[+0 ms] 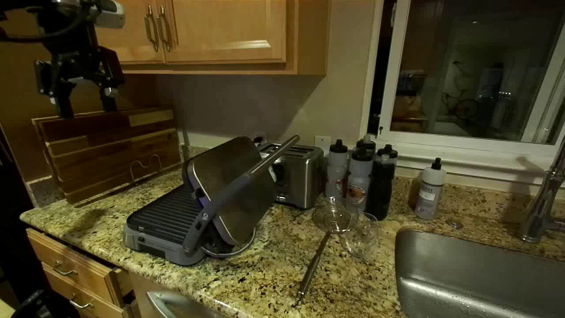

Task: Close the sandwich maker

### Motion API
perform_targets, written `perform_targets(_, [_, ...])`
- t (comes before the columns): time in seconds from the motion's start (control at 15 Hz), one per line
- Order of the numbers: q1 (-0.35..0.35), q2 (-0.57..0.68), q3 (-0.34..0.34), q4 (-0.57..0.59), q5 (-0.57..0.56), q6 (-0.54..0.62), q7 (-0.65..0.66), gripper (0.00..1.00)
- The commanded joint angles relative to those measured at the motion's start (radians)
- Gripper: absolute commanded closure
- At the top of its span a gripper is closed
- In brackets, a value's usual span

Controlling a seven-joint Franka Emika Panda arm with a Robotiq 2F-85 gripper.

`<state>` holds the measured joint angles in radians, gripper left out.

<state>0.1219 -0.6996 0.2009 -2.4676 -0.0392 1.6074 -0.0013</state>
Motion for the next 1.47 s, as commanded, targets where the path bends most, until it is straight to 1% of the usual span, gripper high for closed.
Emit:
perform_targets(0.0, [0.019, 0.003, -0.014, 0.002, -0.008, -0.002, 0.010, 0.00])
perform_targets(0.8, [0.014, 0.008, -0.016, 0.002, -0.018, 0.006, 0.007, 0.00])
perform_targets(0.93, [-0.001, 0.015, -0.042, -0.006, -0.046, 0.050, -0.018, 0.00])
perform_targets(1.07, [-0.015, 0.023, -0.083, -0.015, -0.085, 0.100, -0.054, 0.00])
perform_targets(1.27, [-0.029, 0.053, -0.173, -0.021, -0.157, 0.214, -0.168, 0.00])
perform_targets(1.4, [-0.042, 0.088, -0.230, -0.014, -0.181, 0.287, -0.235, 0.00])
